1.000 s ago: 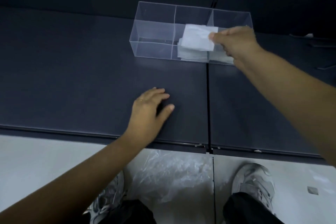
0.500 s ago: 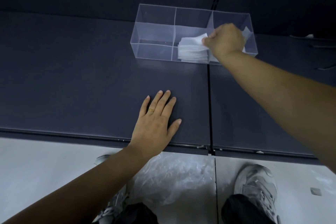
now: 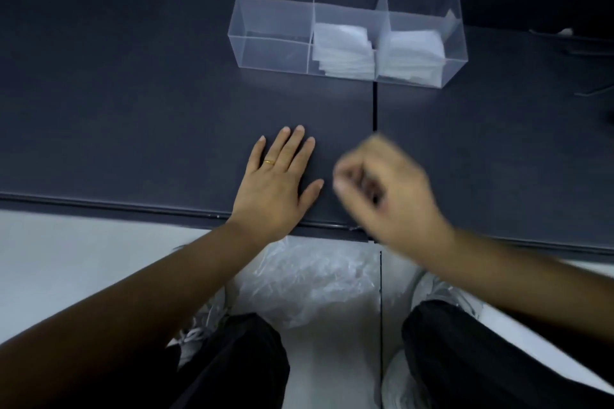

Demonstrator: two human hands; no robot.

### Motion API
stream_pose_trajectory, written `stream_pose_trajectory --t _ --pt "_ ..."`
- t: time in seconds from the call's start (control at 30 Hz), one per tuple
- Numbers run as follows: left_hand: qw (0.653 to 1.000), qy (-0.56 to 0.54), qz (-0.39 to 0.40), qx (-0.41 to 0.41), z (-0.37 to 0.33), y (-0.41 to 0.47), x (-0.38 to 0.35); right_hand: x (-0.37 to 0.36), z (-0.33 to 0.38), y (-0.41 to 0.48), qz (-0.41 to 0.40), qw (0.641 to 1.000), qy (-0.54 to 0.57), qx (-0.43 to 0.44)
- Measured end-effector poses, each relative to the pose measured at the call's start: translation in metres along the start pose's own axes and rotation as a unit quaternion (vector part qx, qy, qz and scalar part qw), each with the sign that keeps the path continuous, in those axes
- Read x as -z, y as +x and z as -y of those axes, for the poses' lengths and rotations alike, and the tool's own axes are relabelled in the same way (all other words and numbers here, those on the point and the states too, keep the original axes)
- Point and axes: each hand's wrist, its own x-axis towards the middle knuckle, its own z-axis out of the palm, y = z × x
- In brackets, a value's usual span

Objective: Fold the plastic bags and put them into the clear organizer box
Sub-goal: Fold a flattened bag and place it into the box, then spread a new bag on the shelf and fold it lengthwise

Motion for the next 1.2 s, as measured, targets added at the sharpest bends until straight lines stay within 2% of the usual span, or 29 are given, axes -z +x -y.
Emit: stream_pose_trajectory --t 0.07,0.13,0.23,0.3,0.37,0.4,0.43,0.5,0.57,0.63,0.67,0.7,0.73,0.77,0.8,0.83,0.9,1.07,1.13,1.2 --pt "1.000 -0.009 -0.003 -0.001 0.000 0.000 -0.001 -0.021 0.005 -0.062 0.217 0.975 -0.042 0.030" --pt "1.000 -0.008 -0.003 -0.002 0.001 -0.001 -0.002 -0.039 -0.007 -0.099 0.381 0.917 -0.109 -0.039" --pt "1.000 -0.007 -0.003 0.000 0.001 -0.001 -0.001 -0.056 -0.036 -0.121 0.442 0.872 -0.203 -0.064" --pt "1.000 -0.010 -0.005 -0.003 0.000 -0.001 -0.002 -0.062 -0.041 -0.121 0.488 0.842 -0.221 -0.061" --pt "1.000 -0.005 -0.007 -0.002 0.001 -0.001 -0.003 -0.065 -0.033 -0.115 0.489 0.835 -0.253 -0.020" --pt "1.000 -0.005 -0.007 0.002 0.002 0.000 -0.003 -0.064 -0.030 -0.111 0.469 0.842 -0.267 0.011" --pt "1.000 -0.002 -0.007 0.005 0.002 -0.001 -0.002 -0.062 -0.027 -0.107 0.479 0.844 -0.242 0.001" --pt "1.000 0.002 -0.010 0.001 0.001 -0.001 -0.002 -0.056 -0.022 -0.101 0.473 0.871 -0.134 -0.010" --pt "0.999 -0.031 0.005 0.003 0.002 0.000 0.002 -0.037 -0.009 -0.083 0.447 0.891 -0.013 -0.079" --pt "0.981 -0.179 0.062 0.034 0.006 0.005 0.014 -0.006 0.003 -0.055 0.342 0.925 0.091 -0.137" --pt "0.938 -0.319 0.120 0.061 0.009 0.008 0.025 0.010 0.006 -0.041 0.282 0.937 0.125 -0.165" --pt "0.852 -0.480 0.193 0.085 0.011 0.008 0.038 0.025 0.006 -0.028 0.231 0.943 0.148 -0.190" --pt "0.736 -0.618 0.260 0.095 0.015 0.006 0.049 0.037 0.004 -0.017 0.191 0.947 0.158 -0.205" --pt "0.647 -0.697 0.296 0.089 0.018 0.002 0.059 0.045 0.000 -0.006 0.156 0.950 0.166 -0.214" --pt "0.617 -0.721 0.307 0.072 0.019 -0.002 0.068 0.050 -0.005 0.004 0.128 0.948 0.180 -0.231" --pt "0.637 -0.705 0.307 0.056 0.018 -0.004 0.074 0.052 -0.012 0.012 0.104 0.944 0.191 -0.250" --pt "0.704 -0.650 0.278 0.063 0.014 -0.003 0.081 0.050 -0.026 0.024 0.072 0.934 0.198 -0.287" --pt "0.756 -0.593 0.133 0.244 0.024 0.008 0.071 0.045 -0.066 0.038 0.001 0.897 0.210 -0.388" --pt "0.775 -0.562 0.082 0.276 0.030 0.009 0.062 0.047 -0.085 0.038 -0.035 0.902 0.138 -0.408" --pt "0.794 -0.533 0.046 0.289 0.031 0.007 0.056 0.054 -0.093 0.036 -0.091 0.914 -0.005 -0.396"
